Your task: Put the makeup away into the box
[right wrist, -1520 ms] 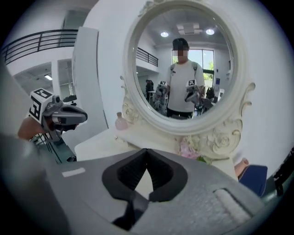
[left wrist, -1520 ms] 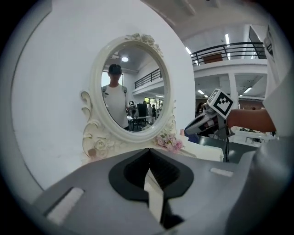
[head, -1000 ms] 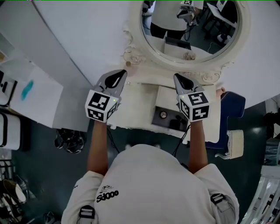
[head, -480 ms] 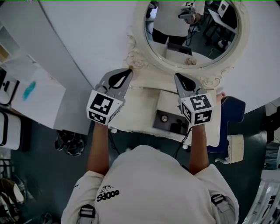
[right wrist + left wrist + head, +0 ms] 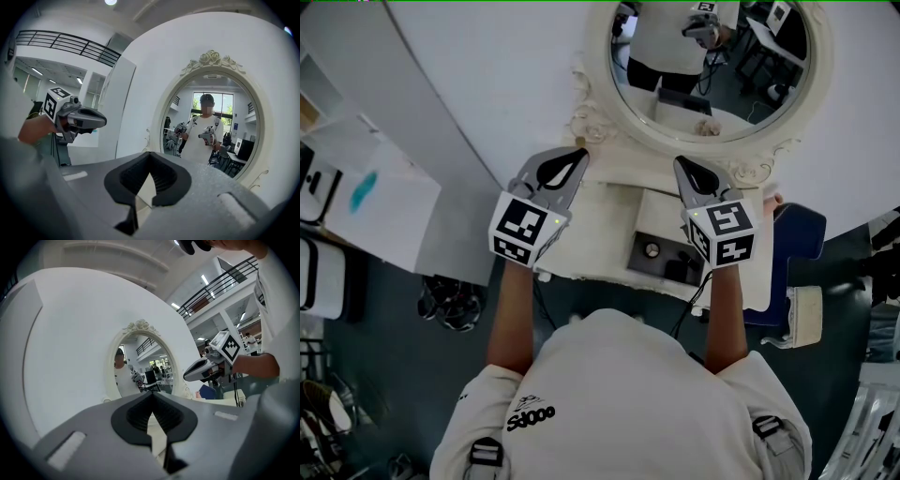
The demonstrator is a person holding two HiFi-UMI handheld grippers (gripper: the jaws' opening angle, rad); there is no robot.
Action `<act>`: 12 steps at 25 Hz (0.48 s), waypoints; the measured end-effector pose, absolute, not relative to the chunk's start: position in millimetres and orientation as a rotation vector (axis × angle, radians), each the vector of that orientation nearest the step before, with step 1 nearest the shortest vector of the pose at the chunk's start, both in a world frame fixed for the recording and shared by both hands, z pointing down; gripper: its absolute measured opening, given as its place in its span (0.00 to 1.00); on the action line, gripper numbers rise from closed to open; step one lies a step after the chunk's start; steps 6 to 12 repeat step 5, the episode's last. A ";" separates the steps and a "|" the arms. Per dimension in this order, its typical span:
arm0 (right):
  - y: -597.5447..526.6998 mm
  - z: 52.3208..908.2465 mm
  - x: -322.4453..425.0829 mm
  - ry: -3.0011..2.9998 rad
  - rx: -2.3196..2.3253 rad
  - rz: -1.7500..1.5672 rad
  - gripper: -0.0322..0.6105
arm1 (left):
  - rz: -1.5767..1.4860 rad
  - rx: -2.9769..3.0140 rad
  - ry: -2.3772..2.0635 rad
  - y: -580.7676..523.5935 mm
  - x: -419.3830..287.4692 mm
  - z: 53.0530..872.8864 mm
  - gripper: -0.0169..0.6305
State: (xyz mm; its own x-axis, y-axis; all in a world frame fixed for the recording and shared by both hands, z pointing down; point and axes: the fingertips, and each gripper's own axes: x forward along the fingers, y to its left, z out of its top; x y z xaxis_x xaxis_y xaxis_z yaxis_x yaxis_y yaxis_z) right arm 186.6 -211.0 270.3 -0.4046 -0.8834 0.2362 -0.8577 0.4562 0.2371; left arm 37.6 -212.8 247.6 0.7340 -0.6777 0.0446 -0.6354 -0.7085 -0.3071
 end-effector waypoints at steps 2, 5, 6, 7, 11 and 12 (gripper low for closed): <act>-210.4 270.4 187.1 -2.385 1.479 -0.112 0.05 | -0.222 -2.665 1.029 -211.9 38.6 248.0 0.06; -208.7 271.2 188.4 -2.385 1.476 -0.114 0.05 | -0.230 -2.680 1.025 -208.8 41.3 250.2 0.05; -208.7 271.2 188.4 -2.385 1.476 -0.114 0.05 | -0.230 -2.680 1.025 -208.8 41.3 250.2 0.05; -208.7 271.2 188.4 -2.385 1.476 -0.114 0.05 | -0.230 -2.680 1.025 -208.8 41.3 250.2 0.05; -208.7 271.2 188.4 -2.385 1.476 -0.114 0.05 | -0.230 -2.680 1.025 -208.8 41.3 250.2 0.05; -208.7 271.2 188.4 -2.385 1.476 -0.114 0.05 | -0.230 -2.680 1.025 -208.8 41.3 250.2 0.05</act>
